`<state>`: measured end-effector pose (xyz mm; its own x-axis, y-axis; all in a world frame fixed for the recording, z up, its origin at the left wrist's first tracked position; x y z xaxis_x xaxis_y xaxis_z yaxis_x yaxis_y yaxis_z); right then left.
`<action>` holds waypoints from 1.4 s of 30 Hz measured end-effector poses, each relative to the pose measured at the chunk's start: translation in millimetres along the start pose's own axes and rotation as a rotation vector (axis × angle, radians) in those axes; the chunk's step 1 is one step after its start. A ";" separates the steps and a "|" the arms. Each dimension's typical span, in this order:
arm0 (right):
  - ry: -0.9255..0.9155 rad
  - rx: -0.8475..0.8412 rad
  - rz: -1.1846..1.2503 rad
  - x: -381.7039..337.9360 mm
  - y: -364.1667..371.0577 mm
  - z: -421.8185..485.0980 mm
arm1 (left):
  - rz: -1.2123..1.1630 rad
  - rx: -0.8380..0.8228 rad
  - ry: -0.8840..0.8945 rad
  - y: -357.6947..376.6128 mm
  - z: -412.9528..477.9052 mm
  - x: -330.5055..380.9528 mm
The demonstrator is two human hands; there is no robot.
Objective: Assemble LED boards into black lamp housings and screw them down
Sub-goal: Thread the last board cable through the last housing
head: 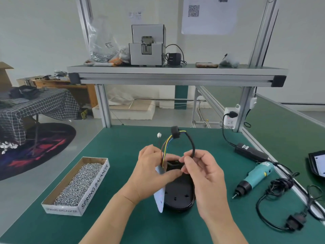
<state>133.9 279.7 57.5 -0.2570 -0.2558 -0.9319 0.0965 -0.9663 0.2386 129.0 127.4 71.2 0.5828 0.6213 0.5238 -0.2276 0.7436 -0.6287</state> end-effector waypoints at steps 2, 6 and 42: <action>-0.012 -0.057 0.035 -4.6 5.6 -2.5 | -0.033 -0.065 0.037 -1.0 5.0 4.8; -0.025 -0.112 0.033 0.0 6.3 -2.9 | 0.046 0.030 0.120 -14.0 8.1 13.3; -0.044 0.327 -0.362 33.5 -59.6 46.7 | 0.493 -0.414 -0.558 39.7 27.6 -121.6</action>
<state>74.7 327.4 24.8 -0.2599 0.1038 -0.9600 -0.3119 -0.9500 -0.0183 27.5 88.3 -1.6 -0.0026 0.9619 0.2734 0.0121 0.2734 -0.9618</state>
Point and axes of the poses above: each hand's wrist, its own z-axis towards the middle knuckle, its own y-axis out of the palm, x = y × z, the point moved 6 cm from there along z, towards the middle knuckle, and after that the axes turned 11 degrees about y, right-handed, at the moved point
